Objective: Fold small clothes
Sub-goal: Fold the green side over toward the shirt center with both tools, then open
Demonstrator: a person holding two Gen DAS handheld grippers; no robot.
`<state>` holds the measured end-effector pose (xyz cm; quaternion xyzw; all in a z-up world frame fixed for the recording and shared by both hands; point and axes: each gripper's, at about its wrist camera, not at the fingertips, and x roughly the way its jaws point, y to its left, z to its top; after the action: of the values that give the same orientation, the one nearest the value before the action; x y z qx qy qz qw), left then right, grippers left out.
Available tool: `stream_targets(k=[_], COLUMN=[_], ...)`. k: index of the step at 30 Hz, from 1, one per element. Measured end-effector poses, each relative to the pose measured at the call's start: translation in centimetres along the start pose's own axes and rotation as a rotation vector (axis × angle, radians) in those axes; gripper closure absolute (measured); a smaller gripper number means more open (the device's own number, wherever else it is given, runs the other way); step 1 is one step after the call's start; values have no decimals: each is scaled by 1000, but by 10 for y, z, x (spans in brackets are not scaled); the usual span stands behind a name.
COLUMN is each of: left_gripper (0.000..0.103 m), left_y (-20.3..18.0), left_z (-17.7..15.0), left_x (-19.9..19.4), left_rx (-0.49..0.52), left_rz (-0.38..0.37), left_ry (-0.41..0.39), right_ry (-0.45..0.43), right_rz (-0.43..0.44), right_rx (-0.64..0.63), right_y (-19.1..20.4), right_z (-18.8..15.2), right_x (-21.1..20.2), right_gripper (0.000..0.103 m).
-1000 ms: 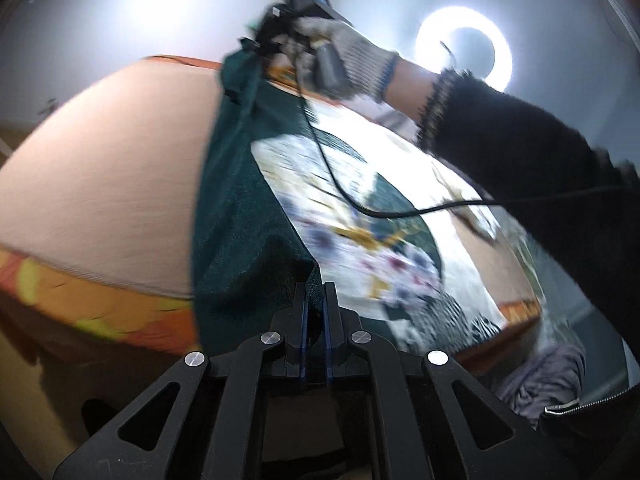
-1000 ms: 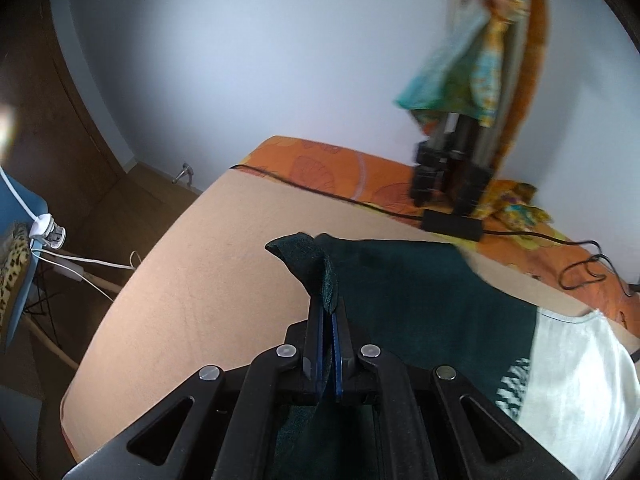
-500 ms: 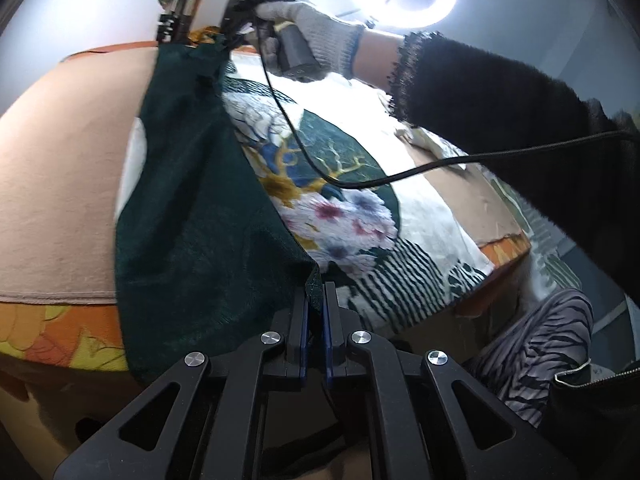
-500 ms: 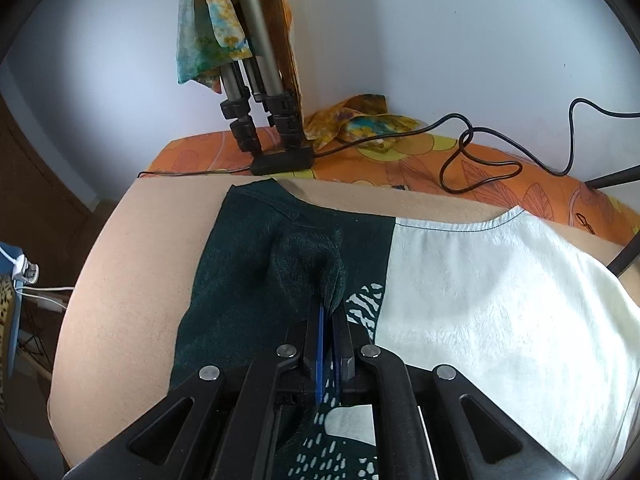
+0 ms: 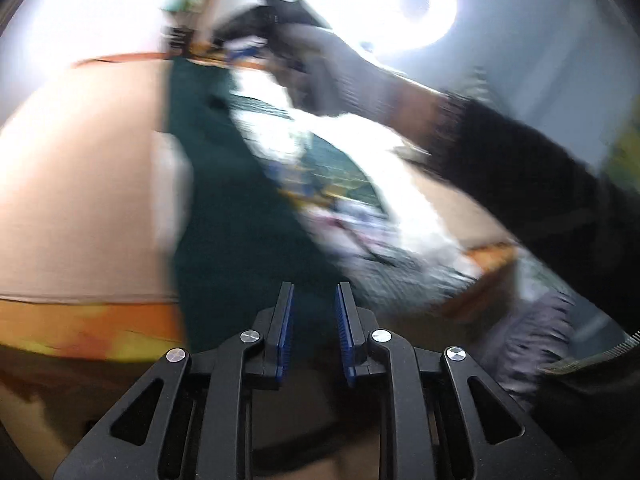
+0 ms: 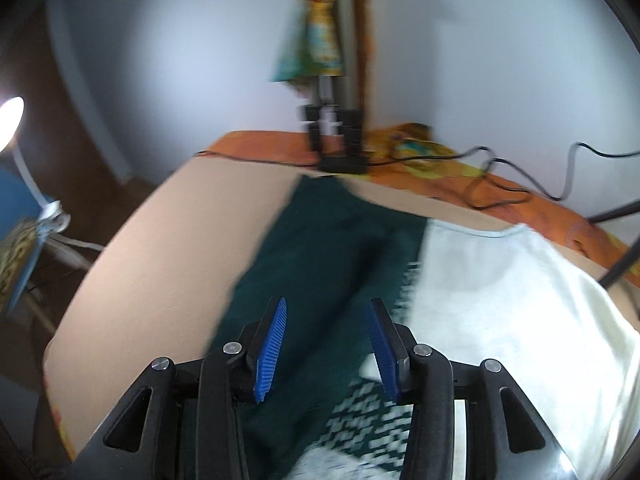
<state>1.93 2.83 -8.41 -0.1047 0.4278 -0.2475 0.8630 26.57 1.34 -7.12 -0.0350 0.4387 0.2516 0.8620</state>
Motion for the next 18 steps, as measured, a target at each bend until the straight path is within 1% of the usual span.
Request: stream_targets(k=[2,5,8,10,13,18], left_gripper=[84,85,84,84,84,84], left_y=[12,18,13,13,12,8], left_z=[5,3,-3,-5,-6,-8], left_x=[7,26,25,24,24,25], left_rx=[-8,7,39,38,43,62], left_rz=[62,132,146,144,143,158], left_ry=[23,95,86,81,78,74], right_ry=[21,64,100,126,150,149], right_rz=[21,23,26,23,-52,-169], right_rx=[-27,-10,24,21,24,124], right_y=[18,31,27,22,8,-43], right_z=[-4,-10,-15,-20,-29,-40], right_x=[8,26,41,45,40,13], right_gripper=[60,60,60,60,61,61])
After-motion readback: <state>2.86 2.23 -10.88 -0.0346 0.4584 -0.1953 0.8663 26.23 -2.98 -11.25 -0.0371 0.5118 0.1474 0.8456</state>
